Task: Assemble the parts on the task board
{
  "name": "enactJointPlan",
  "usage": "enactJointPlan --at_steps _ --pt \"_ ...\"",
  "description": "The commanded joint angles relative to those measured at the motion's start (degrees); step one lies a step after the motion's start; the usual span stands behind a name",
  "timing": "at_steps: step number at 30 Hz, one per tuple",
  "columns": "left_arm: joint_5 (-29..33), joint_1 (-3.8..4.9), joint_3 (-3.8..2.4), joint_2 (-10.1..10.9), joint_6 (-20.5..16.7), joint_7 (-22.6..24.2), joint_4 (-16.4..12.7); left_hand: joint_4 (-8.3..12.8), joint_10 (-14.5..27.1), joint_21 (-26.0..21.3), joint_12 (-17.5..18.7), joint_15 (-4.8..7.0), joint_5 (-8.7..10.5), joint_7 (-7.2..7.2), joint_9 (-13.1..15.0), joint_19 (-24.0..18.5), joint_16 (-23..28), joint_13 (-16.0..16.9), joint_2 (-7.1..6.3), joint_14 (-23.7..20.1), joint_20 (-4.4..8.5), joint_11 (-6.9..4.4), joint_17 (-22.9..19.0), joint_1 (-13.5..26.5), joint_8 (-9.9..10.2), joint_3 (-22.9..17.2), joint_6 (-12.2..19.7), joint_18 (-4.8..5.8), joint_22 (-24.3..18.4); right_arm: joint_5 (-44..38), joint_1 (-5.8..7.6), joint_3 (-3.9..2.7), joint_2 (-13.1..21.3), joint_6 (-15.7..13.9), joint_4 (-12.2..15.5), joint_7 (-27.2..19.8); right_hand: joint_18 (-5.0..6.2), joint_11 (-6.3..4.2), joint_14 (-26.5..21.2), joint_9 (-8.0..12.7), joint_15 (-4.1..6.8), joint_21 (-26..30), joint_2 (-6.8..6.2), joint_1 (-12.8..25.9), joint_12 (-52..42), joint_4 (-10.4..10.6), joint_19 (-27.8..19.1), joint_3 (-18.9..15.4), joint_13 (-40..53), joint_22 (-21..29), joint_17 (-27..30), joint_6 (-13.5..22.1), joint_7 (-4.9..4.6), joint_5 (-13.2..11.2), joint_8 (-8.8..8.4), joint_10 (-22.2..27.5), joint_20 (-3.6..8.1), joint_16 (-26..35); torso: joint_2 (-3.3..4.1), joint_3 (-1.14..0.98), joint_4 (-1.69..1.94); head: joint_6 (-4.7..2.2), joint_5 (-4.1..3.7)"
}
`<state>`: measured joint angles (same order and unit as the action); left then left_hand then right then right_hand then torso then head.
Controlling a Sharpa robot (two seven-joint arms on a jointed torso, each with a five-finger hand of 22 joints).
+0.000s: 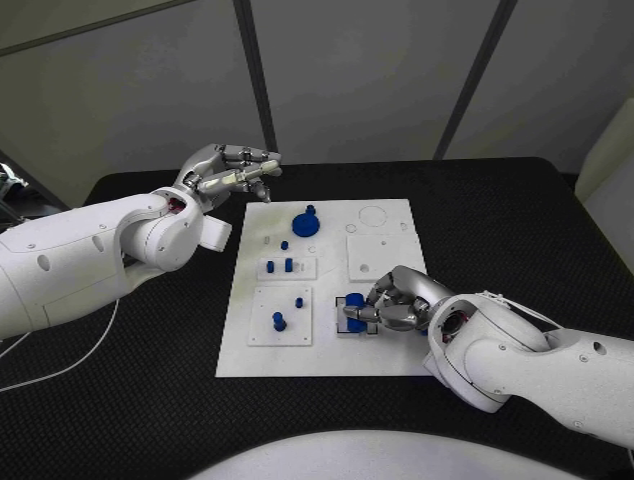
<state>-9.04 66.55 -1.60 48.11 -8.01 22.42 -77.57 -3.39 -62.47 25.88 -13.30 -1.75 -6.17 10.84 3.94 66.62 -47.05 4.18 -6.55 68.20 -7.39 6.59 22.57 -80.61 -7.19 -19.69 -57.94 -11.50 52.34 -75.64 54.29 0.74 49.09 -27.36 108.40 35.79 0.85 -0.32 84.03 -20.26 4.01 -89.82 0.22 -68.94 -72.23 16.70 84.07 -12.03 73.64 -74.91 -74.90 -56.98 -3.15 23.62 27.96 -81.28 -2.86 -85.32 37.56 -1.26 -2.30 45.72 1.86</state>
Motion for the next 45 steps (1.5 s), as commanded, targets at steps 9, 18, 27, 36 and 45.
enactJointPlan --at_steps 9,18,27,36,45 --pt "0.2 0.09 -0.05 0.1 0.4 0.1 -0.1 0.2 0.3 -0.3 -0.3 -0.05 0.02 0.11 0.0 -0.3 0.3 -0.1 0.09 -0.3 0.07 0.08 -0.1 -0.2 -0.3 0.1 0.5 1.09 -0.1 -1.5 0.02 0.02 -0.8 -0.4 -0.4 0.0 -0.85 -0.42 4.2 -1.2 0.25 -0.2 -1.25 5.1 1.3 0.1 5.9 -2.4 0.2 -15.1 -5.6 0.2 -0.23 -13.1 0.19 0.0 0.51 0.4 -0.03 0.02 -0.02 0.1 0.22" --pt "0.2 0.09 -0.05 0.1 0.4 0.1 -0.1 0.2 0.3 -0.3 -0.3 -0.05 0.02 0.11 0.0 -0.3 0.3 -0.1 0.09 -0.3 0.07 0.08 -0.1 -0.2 -0.3 0.1 0.5 1.09 -0.1 -2.2 0.02 0.02 -0.6 -0.7 -0.5 -0.2 -0.85 -0.4 4.2 -1.6 0.22 -0.2 -2.64 6.8 1.7 0.2 5.9 -1.4 0.2 -15.1 -5.5 0.3 -0.26 -14.8 0.15 0.1 0.48 0.5 -0.04 0.0 -0.02 0.24 0.36" --pt "0.2 0.09 -0.05 0.2 0.4 0.0 -0.1 0.2 0.4 -0.4 -0.4 -0.04 0.01 0.11 0.0 -0.3 0.3 -0.1 0.13 -0.3 0.06 0.08 -0.2 -0.2 -0.4 0.1 0.6 1.08 -0.2 -3.7 0.02 0.02 0.1 -0.7 0.2 -1.4 -0.85 -0.54 4.2 -2.4 0.33 -0.2 -2.47 0.1 1.7 -1.3 5.9 0.8 0.8 -15.1 -5.8 0.2 -0.14 -10.1 0.23 -0.2 0.56 0.4 -0.05 -0.03 -0.09 0.24 0.42" --pt "0.2 0.09 -0.04 0.1 0.5 -0.1 0.0 0.2 0.4 -0.4 -0.4 -0.04 0.01 0.11 0.0 -0.3 0.3 -0.1 0.13 -0.3 0.06 0.08 -0.2 -0.2 -0.4 0.1 0.6 1.08 -0.2 -5.2 0.02 0.02 -0.1 -2.3 0.8 -2.8 -0.85 -0.64 4.3 -2.9 0.4 -0.2 -2.28 -2.6 0.9 -1.9 5.9 0.5 1.8 -15.1 -6.2 -0.2 -0.02 -10.1 0.48 -0.8 0.64 0.2 -0.03 -0.05 -0.02 0.24 0.26" --pt "0.2 0.08 -0.03 0.2 0.5 -0.1 0.0 0.2 0.4 -0.4 -0.4 -0.04 0.01 0.11 0.0 -0.3 0.3 -0.1 0.13 -0.3 0.06 0.08 -0.2 -0.2 -0.4 0.1 0.6 1.08 -0.2 -5.8 0.02 0.02 0.1 -4.1 1.1 -3.7 -0.85 -0.82 4.3 -3.2 0.54 -0.2 -1.74 -1.7 0.4 -0.5 5.9 -0.2 2.3 -15.1 -6.4 -0.5 0.2 -8.8 0.63 -1.2 0.74 0.1 -0.05 0.01 -0.04 0.34 0.33"
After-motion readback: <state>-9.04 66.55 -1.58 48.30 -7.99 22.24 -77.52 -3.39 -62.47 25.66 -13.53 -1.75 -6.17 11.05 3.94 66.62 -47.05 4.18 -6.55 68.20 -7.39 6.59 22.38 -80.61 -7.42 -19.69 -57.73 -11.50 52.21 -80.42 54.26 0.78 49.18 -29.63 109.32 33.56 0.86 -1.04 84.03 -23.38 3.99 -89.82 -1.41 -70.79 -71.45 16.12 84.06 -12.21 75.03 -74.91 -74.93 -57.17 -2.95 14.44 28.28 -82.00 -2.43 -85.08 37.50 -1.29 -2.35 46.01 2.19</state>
